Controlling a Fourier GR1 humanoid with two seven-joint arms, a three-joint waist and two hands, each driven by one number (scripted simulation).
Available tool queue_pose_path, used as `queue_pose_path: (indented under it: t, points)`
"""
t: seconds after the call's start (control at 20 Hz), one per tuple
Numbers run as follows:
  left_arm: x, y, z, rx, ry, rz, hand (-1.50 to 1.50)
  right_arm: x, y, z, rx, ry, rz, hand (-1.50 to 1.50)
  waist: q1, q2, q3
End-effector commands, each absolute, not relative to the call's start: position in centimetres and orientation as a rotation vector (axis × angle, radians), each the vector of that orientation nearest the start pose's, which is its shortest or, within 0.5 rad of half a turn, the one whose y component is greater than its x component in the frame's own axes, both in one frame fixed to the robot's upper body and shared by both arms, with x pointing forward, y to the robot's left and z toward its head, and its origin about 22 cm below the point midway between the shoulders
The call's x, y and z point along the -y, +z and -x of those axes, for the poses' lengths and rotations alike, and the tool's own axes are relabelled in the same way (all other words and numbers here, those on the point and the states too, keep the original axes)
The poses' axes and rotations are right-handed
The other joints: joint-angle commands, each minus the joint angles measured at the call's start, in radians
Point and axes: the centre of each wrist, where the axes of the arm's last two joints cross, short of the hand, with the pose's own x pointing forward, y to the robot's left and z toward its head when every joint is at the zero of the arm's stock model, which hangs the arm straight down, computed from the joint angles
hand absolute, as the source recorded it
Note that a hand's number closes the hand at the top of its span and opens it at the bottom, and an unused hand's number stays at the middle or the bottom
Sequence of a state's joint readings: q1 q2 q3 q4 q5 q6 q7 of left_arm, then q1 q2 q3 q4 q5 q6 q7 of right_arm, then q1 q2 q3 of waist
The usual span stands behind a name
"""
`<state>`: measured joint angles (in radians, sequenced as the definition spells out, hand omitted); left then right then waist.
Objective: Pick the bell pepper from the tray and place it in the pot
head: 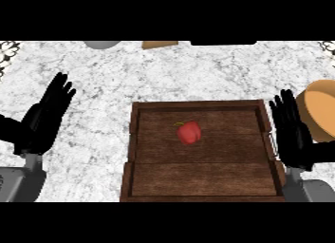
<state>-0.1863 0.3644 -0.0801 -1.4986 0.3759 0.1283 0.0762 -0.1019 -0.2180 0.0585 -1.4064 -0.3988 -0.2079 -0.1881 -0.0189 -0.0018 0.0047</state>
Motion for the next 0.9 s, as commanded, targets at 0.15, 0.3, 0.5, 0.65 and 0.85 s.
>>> queue_pose_path:
  t: [0.15, 0.3, 0.5, 0.65, 0.85]
  points:
    - [-27.1, 2.5, -27.8, 1.423, -0.186, 0.028, 0.00, 22.1, 1.4, -27.6, 1.683, 0.491, 0.071, 1.50, 0.063, 0.008, -0.012]
    - [-26.3, 0.9, -27.0, 1.340, -0.220, 0.036, 0.00, 27.1, 6.7, -30.0, 1.863, 0.827, 0.527, 1.50, 0.029, -0.029, -0.048]
    - [-25.8, -1.4, -25.7, 1.270, -0.262, 0.047, 0.00, 16.5, 6.5, -27.7, 2.352, 0.612, 0.414, -1.50, 0.014, -0.008, -0.006]
    - [-24.0, -1.5, -25.1, 1.271, -0.281, 0.074, 0.00, 12.5, 4.7, -24.7, 2.433, 0.619, 0.325, -1.50, 0.018, -0.005, -0.005]
    - [-24.9, -1.8, -25.7, 1.257, -0.255, 0.060, 0.00, 11.0, 7.2, -20.8, 2.322, 0.752, 0.350, -1.50, 0.003, -0.005, -0.007]
